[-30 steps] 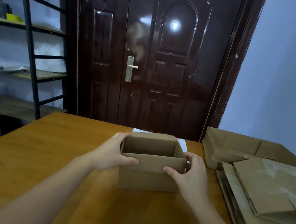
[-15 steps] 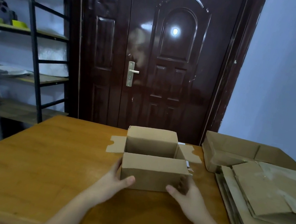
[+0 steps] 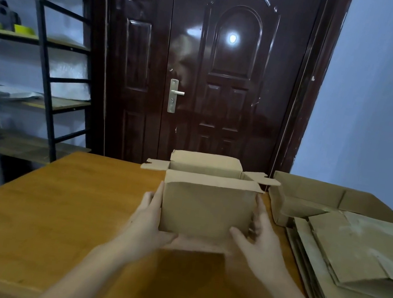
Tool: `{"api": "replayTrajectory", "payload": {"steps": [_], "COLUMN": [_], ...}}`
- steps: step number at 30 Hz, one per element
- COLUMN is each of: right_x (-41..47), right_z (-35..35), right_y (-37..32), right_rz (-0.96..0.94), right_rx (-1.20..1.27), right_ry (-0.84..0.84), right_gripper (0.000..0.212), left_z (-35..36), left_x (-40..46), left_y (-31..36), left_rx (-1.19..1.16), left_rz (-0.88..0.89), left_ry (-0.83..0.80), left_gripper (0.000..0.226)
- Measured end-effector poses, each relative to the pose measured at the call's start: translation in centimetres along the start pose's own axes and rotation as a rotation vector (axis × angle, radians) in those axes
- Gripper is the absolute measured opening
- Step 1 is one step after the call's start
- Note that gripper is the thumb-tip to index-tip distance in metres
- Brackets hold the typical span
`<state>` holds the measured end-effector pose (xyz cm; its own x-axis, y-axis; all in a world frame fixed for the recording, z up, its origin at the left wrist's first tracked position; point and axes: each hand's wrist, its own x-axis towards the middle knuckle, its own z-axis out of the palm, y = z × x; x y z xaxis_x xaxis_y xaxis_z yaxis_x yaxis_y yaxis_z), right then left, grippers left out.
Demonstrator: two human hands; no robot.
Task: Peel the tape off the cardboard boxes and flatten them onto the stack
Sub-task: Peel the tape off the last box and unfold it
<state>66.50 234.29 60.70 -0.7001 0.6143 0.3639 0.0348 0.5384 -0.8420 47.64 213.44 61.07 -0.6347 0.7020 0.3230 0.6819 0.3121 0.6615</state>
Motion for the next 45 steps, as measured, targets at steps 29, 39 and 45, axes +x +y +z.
{"api": "replayTrajectory", "payload": {"steps": [29, 39, 45], "right_x": [0.4, -0.2, -0.1], "right_z": [-1.3, 0.3, 1.0], "right_y": [-5.1, -0.8, 0.5], "right_rz": [-0.114, 0.109, 0.178], "right_rx": [0.046, 0.084, 0.105], "right_ry": [0.203, 0.070, 0.020], "right_gripper": [0.063, 0.056, 0.046], "left_z": [-2.3, 0.1, -0.4], "left_x": [-1.3, -1.7, -2.1], "left_y": [2.6, 0.2, -1.5], "left_rx": [-0.025, 0.095, 0.080], "left_rz": [0.169, 0.073, 0.068], "left_ry": [0.099, -0.025, -0.046], "left_gripper": [0.094, 0.083, 0.078]}}
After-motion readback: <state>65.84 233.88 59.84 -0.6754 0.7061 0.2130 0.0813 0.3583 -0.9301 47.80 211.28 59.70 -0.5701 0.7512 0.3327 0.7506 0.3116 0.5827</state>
